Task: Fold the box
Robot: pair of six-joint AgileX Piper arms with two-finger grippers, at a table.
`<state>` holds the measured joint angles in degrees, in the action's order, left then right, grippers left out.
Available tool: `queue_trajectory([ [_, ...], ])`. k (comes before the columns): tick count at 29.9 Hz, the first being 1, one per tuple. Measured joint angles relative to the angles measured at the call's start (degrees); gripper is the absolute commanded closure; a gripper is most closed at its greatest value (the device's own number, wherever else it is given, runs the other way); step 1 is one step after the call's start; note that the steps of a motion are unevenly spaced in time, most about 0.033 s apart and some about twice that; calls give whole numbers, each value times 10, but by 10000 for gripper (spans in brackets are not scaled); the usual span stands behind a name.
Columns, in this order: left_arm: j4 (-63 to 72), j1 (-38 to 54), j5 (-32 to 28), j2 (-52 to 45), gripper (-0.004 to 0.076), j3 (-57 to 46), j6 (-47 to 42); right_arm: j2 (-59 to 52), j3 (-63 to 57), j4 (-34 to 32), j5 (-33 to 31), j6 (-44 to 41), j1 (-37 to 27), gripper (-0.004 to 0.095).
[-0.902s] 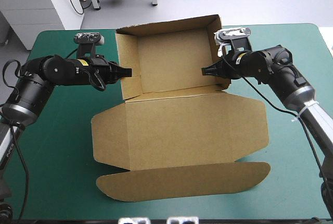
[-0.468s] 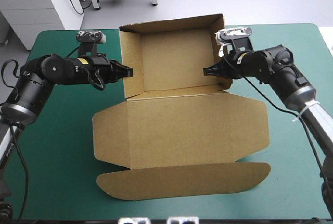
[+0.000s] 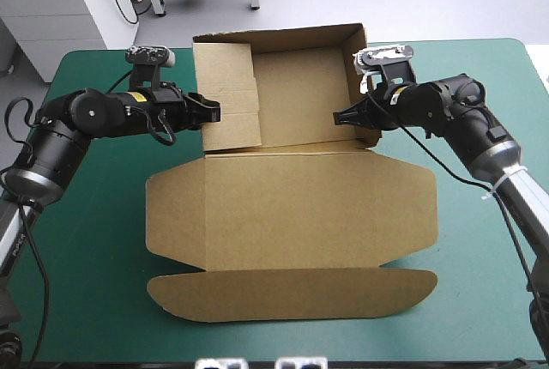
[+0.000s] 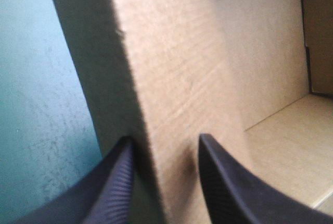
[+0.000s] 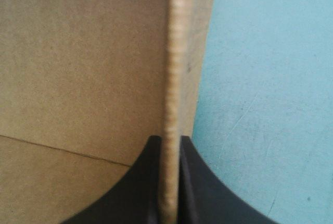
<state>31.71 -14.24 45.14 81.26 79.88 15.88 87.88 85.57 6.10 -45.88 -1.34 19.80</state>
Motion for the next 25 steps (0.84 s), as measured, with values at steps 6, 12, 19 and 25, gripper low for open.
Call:
queue_trajectory([
  [6,27,-1,-13,23,156,0,-20,0,0,14,1,7,0,922],
  [12,41,-1,-29,46,227,0,-52,0,0,12,-1,10,0,922],
  [19,38,2,-33,55,727,0,-69,0,0,-5,-4,13,-2,922],
  [25,34,5,-36,59,732,0,-25,0,0,-11,-3,13,-4,922],
])
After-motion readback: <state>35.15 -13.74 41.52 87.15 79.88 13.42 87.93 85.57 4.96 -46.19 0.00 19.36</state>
